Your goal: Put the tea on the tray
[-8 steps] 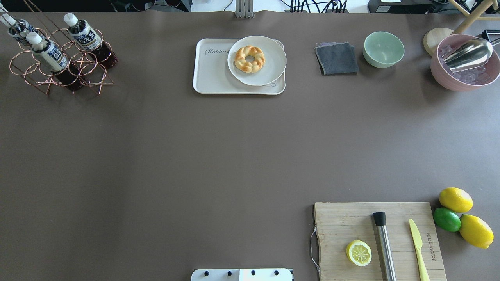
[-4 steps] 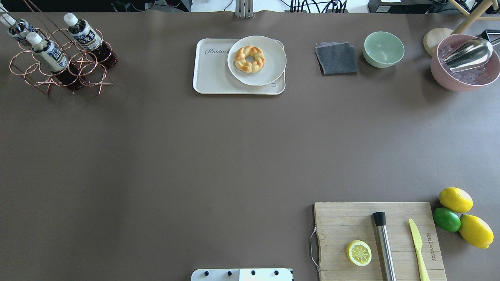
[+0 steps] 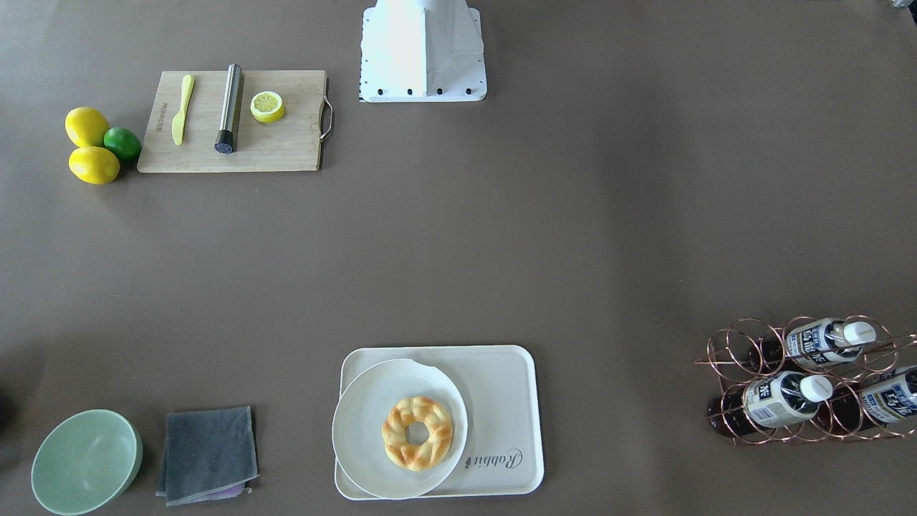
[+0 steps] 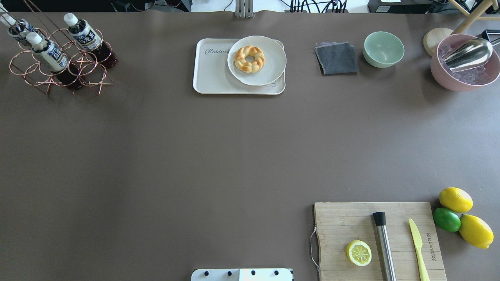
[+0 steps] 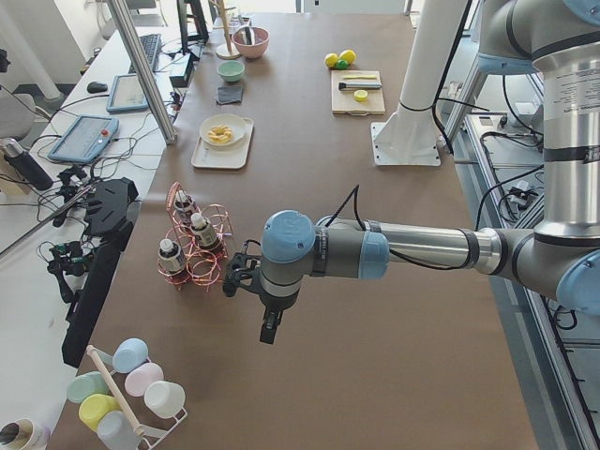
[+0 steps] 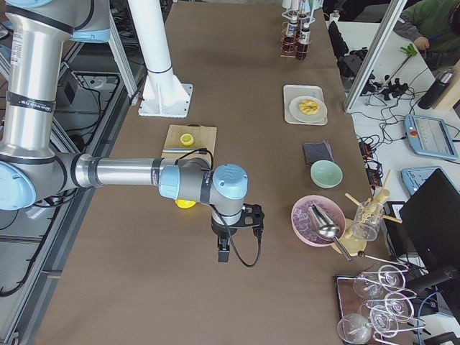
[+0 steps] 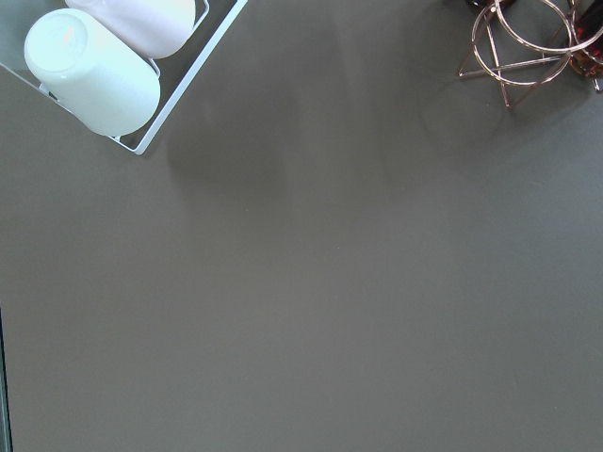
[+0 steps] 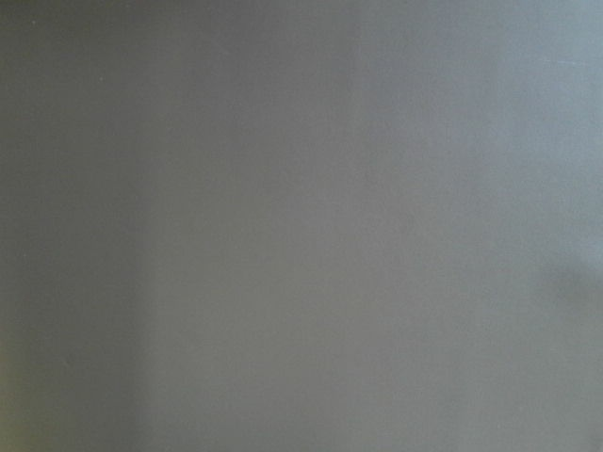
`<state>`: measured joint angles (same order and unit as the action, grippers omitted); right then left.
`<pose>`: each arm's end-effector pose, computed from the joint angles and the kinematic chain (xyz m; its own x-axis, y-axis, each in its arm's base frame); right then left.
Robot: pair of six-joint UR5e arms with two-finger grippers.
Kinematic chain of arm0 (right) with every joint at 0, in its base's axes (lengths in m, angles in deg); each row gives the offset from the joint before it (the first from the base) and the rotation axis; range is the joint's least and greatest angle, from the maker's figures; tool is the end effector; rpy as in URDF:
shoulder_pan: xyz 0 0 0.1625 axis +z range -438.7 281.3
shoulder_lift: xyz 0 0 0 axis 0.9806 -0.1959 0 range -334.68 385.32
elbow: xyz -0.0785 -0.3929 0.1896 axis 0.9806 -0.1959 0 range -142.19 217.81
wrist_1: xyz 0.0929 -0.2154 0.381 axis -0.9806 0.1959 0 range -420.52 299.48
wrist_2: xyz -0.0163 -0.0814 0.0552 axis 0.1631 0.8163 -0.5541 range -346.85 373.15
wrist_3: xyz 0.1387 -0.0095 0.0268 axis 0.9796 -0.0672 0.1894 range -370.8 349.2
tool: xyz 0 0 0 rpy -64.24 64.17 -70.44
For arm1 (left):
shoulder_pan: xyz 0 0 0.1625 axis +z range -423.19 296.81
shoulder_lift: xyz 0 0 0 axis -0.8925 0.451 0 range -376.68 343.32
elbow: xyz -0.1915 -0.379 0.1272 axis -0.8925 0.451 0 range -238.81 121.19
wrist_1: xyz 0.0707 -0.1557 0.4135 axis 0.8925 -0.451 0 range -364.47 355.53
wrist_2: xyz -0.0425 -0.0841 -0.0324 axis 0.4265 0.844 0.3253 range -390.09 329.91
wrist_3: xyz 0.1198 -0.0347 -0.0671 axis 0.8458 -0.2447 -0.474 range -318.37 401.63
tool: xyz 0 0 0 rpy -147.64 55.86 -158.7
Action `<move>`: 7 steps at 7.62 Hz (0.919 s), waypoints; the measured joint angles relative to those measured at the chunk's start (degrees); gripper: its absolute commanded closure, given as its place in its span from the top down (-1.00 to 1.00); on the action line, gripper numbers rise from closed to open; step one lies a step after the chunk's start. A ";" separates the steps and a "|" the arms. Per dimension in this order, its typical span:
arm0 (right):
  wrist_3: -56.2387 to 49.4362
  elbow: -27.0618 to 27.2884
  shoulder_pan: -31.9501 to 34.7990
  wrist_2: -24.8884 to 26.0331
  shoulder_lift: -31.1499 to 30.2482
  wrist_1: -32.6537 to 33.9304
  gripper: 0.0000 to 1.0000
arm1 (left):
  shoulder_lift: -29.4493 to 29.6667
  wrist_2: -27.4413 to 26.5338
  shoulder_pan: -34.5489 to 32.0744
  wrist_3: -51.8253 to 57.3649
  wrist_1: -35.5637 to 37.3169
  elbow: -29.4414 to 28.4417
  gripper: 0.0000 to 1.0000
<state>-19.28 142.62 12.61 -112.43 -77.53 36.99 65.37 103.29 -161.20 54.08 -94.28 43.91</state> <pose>0.0604 -0.4150 0.7043 0.8063 -0.0727 0.5870 0.0972 0.9952 -0.0103 -0.1015 -0.4623 0.6607 0.7402 0.1670 -0.6513 -0.0213 0.9740 0.2255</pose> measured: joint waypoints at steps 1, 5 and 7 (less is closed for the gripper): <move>0.02 0.01 0.09 0.08 -0.02 0.07 1.00 | -0.30 0.12 0.00 0.00 -0.12 0.14 0.95; -1.42 0.19 0.18 -0.90 -0.13 -0.42 1.00 | -0.58 0.41 -0.19 0.00 -2.76 0.96 0.98; -5.68 0.05 0.43 -2.82 0.03 -2.50 0.99 | -0.46 2.09 -0.50 0.02 -4.28 1.74 0.98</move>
<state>-24.96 142.68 13.04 -115.25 -77.50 34.49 64.92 105.38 -161.69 54.09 -98.56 45.65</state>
